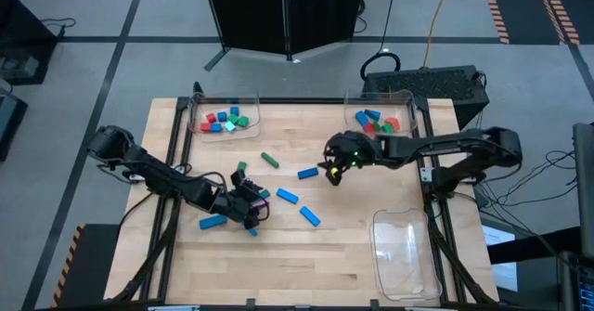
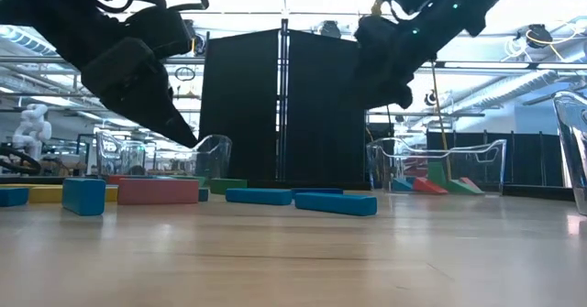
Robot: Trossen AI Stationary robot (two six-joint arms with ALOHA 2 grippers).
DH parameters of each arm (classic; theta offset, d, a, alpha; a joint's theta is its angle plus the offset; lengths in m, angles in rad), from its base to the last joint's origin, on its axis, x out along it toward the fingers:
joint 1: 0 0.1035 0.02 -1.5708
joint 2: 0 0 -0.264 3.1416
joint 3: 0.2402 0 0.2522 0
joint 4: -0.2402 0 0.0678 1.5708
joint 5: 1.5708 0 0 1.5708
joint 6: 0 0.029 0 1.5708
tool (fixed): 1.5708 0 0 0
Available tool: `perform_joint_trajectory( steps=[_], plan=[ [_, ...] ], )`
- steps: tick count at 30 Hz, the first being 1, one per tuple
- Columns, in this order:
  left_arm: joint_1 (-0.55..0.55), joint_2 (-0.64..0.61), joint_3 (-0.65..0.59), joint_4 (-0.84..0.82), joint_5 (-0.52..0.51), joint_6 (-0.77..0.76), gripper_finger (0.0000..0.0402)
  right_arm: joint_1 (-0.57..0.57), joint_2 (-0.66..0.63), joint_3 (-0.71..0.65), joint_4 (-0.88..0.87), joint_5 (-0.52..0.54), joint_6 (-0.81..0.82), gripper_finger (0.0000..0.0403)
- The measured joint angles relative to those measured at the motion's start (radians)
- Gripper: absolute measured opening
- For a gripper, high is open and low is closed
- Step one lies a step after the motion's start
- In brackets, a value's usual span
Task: Sort blocks by size
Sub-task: Put the pink rectangular block into the bottom transparent bin
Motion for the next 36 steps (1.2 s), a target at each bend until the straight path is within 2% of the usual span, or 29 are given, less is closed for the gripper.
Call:
perform_joint_trajectory(
  steps=[8,14,19,22,28,36],
  plan=[
    [0.0,0.0,0.0,-0.076,-0.052,-0.026,0.026,0.049,0.151,0.001,0.183,-0.034,0.001,0.0205],
    [-0.002,0.0,0.0,-0.086,0.048,-0.027,0.026,0.074,0.201,0.022,0.2,-0.032,-0.001,0.0205],
    [-0.028,0.0,0.0,-0.106,0.065,-0.034,0.0255,0.104,0.215,0.023,0.232,-0.03,-0.043,0.0205],
    [-0.051,0.0,0.0,-0.109,0.04,-0.066,0.0241,0.116,0.215,0.023,0.227,-0.028,-0.043,0.0205],
    [-0.085,0.0,0.0,-0.141,0.053,-0.113,0.0212,0.13,0.215,0.023,0.225,-0.027,-0.043,0.0205],
    [-0.114,0.0,0.0,-0.177,0.051,-0.132,0.0207,0.13,0.215,0.023,0.224,-0.026,-0.043,0.0205]
  ],
)
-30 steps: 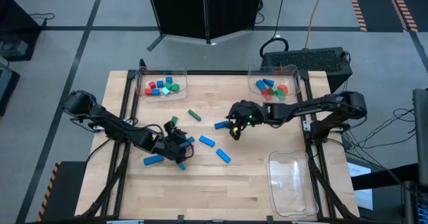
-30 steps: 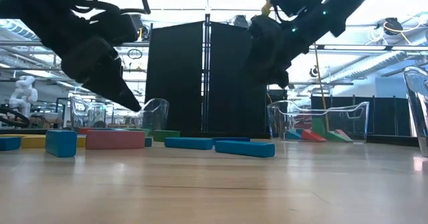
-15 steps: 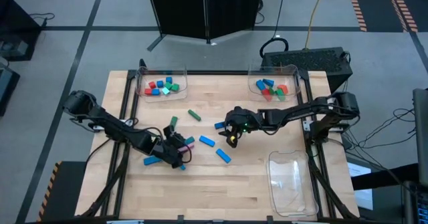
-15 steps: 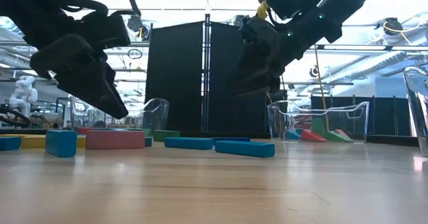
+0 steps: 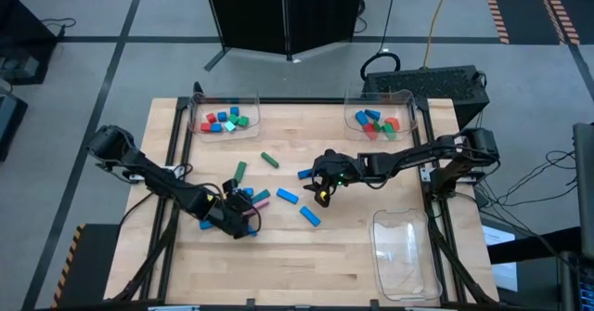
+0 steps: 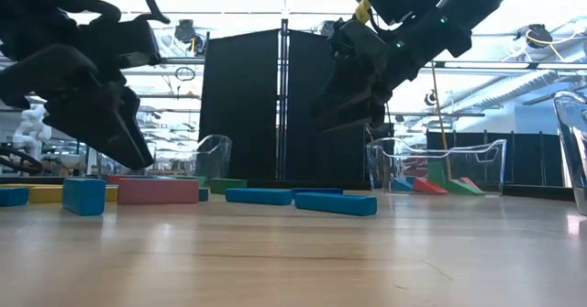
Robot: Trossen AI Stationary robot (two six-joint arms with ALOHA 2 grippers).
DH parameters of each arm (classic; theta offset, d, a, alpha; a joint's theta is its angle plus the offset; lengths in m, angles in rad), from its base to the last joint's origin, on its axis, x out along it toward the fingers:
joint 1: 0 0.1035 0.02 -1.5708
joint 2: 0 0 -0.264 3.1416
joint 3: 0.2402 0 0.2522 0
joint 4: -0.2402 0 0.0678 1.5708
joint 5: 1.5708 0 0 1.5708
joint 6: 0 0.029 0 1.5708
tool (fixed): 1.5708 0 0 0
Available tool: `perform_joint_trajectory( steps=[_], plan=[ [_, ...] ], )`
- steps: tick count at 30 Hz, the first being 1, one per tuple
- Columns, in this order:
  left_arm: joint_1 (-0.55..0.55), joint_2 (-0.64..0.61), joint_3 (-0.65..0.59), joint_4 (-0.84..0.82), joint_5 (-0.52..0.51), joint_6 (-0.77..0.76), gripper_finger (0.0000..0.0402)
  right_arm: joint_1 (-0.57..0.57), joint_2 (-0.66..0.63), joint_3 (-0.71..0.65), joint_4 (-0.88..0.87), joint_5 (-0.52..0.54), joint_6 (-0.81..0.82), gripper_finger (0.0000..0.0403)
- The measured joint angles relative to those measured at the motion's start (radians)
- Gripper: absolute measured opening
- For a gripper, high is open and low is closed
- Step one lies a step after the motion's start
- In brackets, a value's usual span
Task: Sort blocks by size
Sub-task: Put the pink rectangular block into the bottom transparent bin
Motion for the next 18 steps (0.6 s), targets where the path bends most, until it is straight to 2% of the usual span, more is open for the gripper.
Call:
perform_joint_trajectory(
  steps=[5,15,18],
  plan=[
    [0.0,0.015,0.0,0.002,-0.001,-0.025,0.0207,0.0,0.0,0.0,-0.001,0.0,0.0,0.0205],
    [0.001,0.125,0.0,0.068,0.011,-0.025,0.0207,0.004,0.0,0.0,-0.001,0.0,0.007,0.0205],
    [0.001,0.133,0.001,0.068,0.003,-0.025,0.0195,0.004,0.0,0.0,-0.001,0.0,0.022,0.0205]
  ],
)
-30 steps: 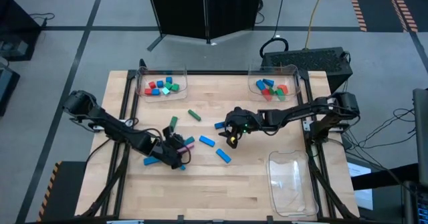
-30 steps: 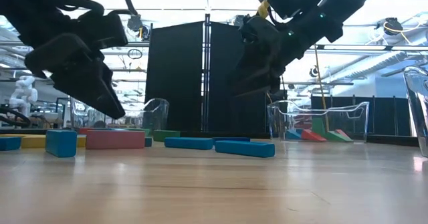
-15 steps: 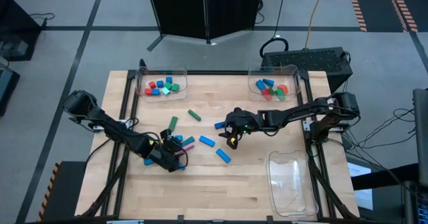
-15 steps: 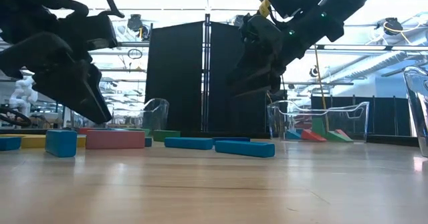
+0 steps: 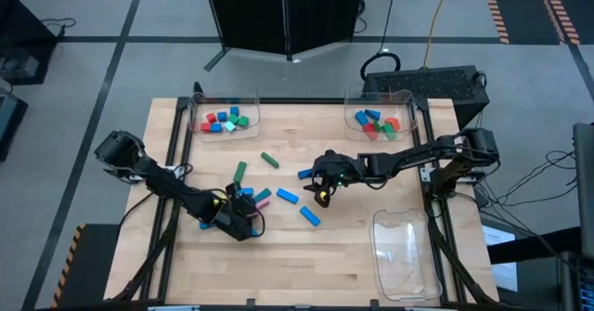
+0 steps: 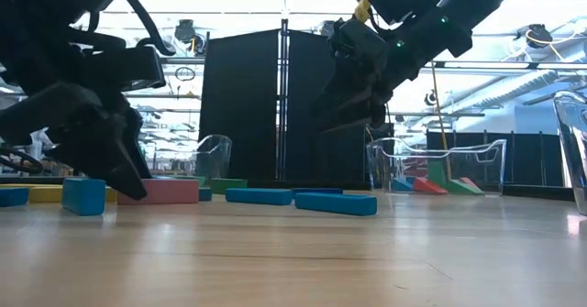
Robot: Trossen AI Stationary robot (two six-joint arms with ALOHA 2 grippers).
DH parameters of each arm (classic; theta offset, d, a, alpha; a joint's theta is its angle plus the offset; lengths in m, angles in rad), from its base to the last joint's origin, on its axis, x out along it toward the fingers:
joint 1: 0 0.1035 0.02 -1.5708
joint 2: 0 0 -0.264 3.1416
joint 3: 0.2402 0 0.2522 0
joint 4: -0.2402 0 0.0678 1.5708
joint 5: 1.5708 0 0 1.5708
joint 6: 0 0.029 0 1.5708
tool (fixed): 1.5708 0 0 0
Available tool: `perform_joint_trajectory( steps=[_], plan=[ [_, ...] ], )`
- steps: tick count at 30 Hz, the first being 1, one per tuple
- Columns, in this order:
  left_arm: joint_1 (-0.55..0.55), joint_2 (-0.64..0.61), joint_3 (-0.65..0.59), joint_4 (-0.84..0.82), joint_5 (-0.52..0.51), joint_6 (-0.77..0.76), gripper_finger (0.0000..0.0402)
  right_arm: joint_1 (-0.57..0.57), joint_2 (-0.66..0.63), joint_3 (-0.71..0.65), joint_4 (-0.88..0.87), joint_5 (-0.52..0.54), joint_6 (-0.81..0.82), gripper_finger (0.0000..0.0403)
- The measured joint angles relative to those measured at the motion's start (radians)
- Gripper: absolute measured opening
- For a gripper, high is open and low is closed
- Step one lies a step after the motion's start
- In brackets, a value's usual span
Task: Sort blocks by size
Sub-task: Put the pink rectangular block into the bottom transparent bin
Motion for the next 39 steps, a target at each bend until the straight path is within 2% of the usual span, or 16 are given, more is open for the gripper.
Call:
perform_joint_trajectory(
  steps=[3,10,18,30,39],
  plan=[
    [0.0,0.0,0.0,-0.004,-0.014,0.0,0.0159,0.009,0.0,0.0,0.0,0.006,0.005,0.0205],
    [0.01,0.002,0.0,-0.003,-0.014,0.0,0.0047,0.057,0.064,0.0,0.043,0.023,-0.043,0.0205],
    [0.011,0.004,-0.002,0.109,-0.032,0.089,0.0046,0.117,0.141,0.0,0.278,0.016,-0.168,0.0205],
    [0.041,0.004,-0.002,0.339,-0.04,0.216,0.0049,0.159,0.147,0.0,0.323,0.018,-0.212,0.0217],
    [0.063,0.003,-0.001,0.493,-0.006,0.316,0.0051,0.157,0.148,0.0,0.341,0.02,-0.21,0.0217]
  ],
)
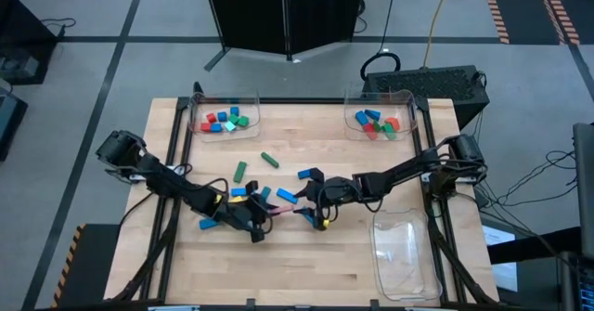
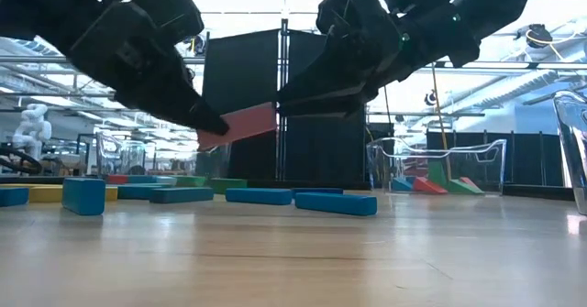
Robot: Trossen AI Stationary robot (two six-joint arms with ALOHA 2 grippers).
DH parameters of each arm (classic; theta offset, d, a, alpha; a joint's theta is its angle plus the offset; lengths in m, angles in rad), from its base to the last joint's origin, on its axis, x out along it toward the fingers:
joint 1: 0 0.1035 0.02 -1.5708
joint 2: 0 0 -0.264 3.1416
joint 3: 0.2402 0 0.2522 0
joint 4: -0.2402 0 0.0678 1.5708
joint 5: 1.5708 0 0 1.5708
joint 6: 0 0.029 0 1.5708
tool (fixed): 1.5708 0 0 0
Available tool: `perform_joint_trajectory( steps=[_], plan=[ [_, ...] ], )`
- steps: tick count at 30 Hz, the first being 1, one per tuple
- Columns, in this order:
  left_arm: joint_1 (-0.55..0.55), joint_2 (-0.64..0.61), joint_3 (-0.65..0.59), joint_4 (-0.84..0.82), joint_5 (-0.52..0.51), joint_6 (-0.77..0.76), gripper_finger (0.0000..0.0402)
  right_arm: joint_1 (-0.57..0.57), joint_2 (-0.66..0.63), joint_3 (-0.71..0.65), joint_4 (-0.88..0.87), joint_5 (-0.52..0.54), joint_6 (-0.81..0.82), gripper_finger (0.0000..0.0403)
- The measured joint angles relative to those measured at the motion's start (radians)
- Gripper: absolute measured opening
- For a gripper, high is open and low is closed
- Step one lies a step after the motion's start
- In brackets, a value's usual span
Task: Sort blocks by size
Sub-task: Put the pink rectangular block into the bottom transparent bin
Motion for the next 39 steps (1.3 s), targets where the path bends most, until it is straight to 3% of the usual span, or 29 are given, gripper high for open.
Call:
perform_joint_trajectory(
  steps=[11,22,30,39],
  plan=[
    [0.025,0.0,0.001,0.095,0.03,0.053,0.0052,0.0,0.0,0.0,0.025,-0.003,0.003,0.02],
    [0.025,-0.001,0.001,0.116,0.039,0.047,0.0052,0.001,-0.001,0.0,0.03,-0.058,-0.016,0.0039],
    [0.026,-0.002,0.005,0.115,0.03,0.006,0.0078,0.0,-0.06,0.003,-0.069,-0.042,-0.003,0.0036],
    [0.022,-0.002,0.001,0.036,0.028,-0.001,0.0149,0.04,-0.256,0.0,-0.469,0.078,0.069,0.0036]
  ],
)
